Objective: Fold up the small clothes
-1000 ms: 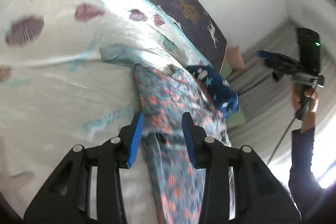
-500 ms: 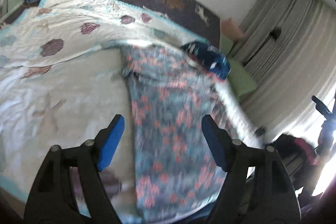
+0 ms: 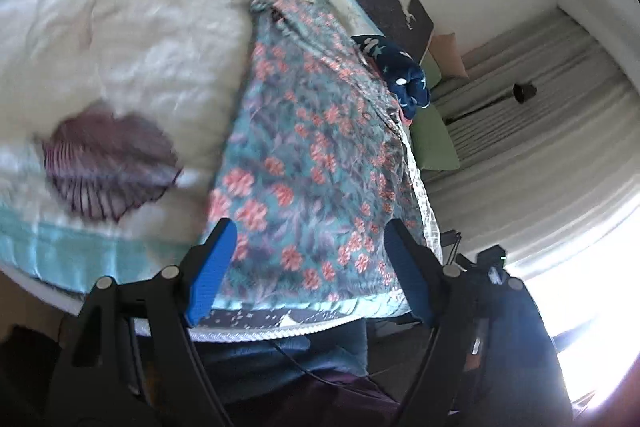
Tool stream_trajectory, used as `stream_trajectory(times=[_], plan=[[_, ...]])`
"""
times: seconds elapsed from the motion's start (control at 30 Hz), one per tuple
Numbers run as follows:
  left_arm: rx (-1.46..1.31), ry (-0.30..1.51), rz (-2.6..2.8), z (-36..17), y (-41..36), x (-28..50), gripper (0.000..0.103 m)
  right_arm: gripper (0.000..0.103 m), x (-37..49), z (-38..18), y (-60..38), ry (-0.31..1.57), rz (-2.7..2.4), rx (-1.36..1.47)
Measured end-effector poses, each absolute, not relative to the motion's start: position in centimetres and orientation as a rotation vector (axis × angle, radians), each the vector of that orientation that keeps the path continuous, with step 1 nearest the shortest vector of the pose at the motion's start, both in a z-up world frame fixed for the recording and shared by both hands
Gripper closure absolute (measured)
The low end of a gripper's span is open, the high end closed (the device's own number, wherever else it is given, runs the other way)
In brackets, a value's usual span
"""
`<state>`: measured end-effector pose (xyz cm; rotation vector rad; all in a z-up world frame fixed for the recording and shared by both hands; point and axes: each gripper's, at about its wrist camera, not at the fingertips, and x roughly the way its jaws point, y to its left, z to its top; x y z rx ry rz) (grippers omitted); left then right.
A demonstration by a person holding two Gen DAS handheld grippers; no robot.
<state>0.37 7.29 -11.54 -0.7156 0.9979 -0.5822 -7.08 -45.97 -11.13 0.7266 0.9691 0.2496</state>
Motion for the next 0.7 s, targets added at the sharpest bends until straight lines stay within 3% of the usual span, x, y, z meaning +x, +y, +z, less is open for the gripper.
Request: stream_trajectory(times=[0.03, 0.1, 0.17, 0.2, 0.23, 0.4, 0.6, 0.63, 0.67, 0.7], plan=[[-0.731, 1.009, -0.578, -12.0, 7.5, 0.4, 0.027, 0.005, -6.7, -11.7, -46.1, 0.977, 0.263, 0.749], [-0.776, 1.028, -0.582, -12.9, 8.0, 0.4, 0.027, 0.024, -6.1, -12.7, -45.9, 0.981, 0.341, 0.832], [-0.825, 1.030, -0.597, -13.4, 8.4, 0.5, 0.027, 0.067, -5.6, -13.9, -45.1, 1.014, 0.371, 0.874], [-0.842, 1.032, -0.604, -13.6, 8.6, 0.6, 0.027, 0.075, -5.4, -14.4, -44.3, 1.061, 0.345, 0.853], [-0.844, 1.036, -0.607, -13.7, 8.6, 0.7, 0.027, 0.091, -5.4, -14.7, -43.6, 1.079, 0.297, 0.805], [-0.722, 1.079, -0.483, -13.7, 8.5, 0.7, 0.027, 0.094, -6.1, -13.4, -43.1, 1.034, 0.280, 0.766], [-0.818, 1.061, -0.514, -14.9, 9.2, 0.2, 0.028, 0.094, -6.1, -12.3, -42.2, 1.067, 0.247, 0.694], [-0.832, 1.057, -0.524, -15.1, 9.3, 0.1, 0.038, 0.094, -5.8, -12.6, -42.3, 1.067, 0.239, 0.701], [-0.835, 1.061, -0.536, -15.2, 9.1, 0.3, 0.058, 0.094, -5.6, -13.2, -42.3, 1.064, 0.227, 0.710], [-0.804, 1.087, -0.545, -15.3, 8.6, 0.6, 0.068, 0.094, -5.3, -13.5, -42.3, 1.061, 0.219, 0.716]])
